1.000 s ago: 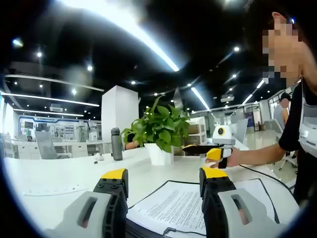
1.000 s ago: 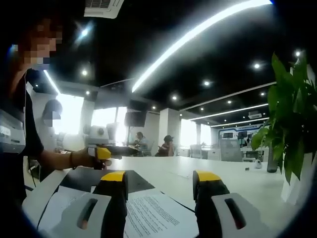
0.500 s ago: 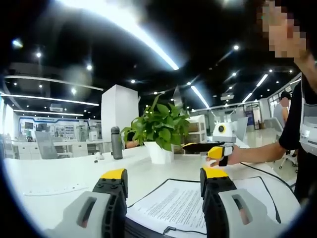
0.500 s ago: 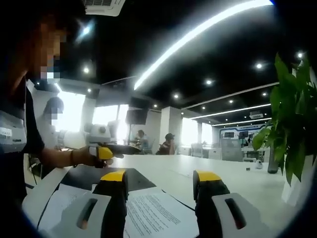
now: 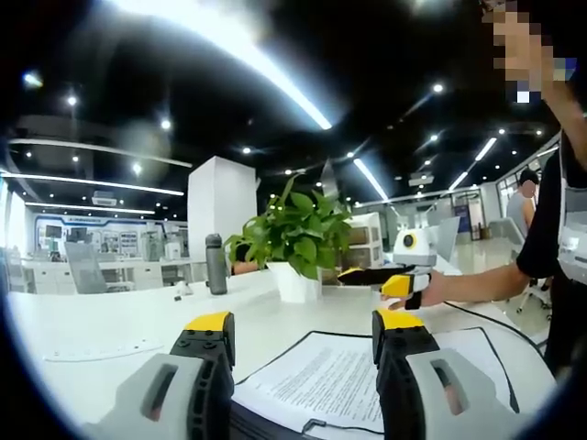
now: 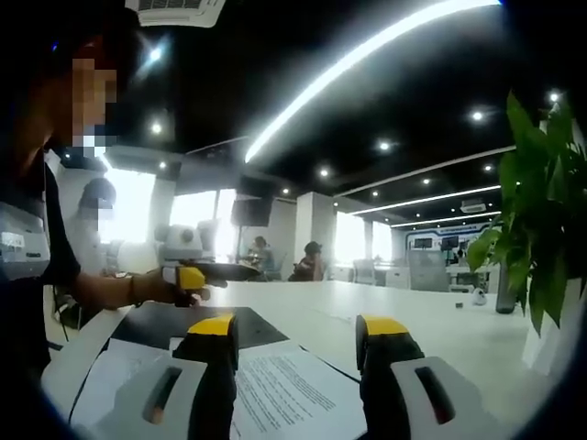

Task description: Flip through the bound document one page at a time

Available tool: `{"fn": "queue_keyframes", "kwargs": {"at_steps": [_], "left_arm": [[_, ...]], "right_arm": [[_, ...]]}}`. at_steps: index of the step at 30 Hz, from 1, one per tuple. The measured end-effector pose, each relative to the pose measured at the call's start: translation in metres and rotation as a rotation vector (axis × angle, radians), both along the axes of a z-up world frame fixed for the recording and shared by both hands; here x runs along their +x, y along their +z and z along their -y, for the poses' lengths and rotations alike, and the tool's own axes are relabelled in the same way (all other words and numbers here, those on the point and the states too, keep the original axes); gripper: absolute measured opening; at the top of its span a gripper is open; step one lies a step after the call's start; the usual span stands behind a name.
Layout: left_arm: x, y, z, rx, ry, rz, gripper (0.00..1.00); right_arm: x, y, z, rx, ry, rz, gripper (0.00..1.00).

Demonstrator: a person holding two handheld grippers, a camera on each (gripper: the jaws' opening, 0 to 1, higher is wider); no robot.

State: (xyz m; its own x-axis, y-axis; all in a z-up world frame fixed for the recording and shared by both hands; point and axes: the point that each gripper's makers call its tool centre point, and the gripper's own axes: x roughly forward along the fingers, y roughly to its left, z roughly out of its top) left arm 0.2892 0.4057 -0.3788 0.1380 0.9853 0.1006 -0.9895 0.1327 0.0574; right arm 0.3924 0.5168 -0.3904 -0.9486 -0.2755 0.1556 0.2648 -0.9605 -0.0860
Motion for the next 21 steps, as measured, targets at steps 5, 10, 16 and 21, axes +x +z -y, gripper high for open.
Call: {"fn": "queue_keyframes", "kwargs": {"at_steps": [5, 10, 16, 21], "left_arm": [[-0.0004, -0.0007, -0.0003, -0.003, 0.001, 0.0, 0.62], [-0.0005, -0.0018, -0.0007, -0.005, 0.002, -0.001, 0.62], [-0.0004, -0.0034, -0.0013, -0.011, 0.003, -0.001, 0.62], [-0.0006, -0.0013, -0.0006, -0.004, 0.003, 0.0, 0.62]], "right_arm": [[-0.0003, -0.0007, 0.0008, 0.003, 0.004, 0.004, 0.54], [0.0004, -0.0002, 0.001, 0.004, 0.004, 0.004, 0.54], [0.0006, 0.0016, 0.0014, 0.005, 0.004, 0.003, 0.54], [0.0024, 0.0041, 0.0006, 0.008, -0.005, -0.004, 0.54]]}}
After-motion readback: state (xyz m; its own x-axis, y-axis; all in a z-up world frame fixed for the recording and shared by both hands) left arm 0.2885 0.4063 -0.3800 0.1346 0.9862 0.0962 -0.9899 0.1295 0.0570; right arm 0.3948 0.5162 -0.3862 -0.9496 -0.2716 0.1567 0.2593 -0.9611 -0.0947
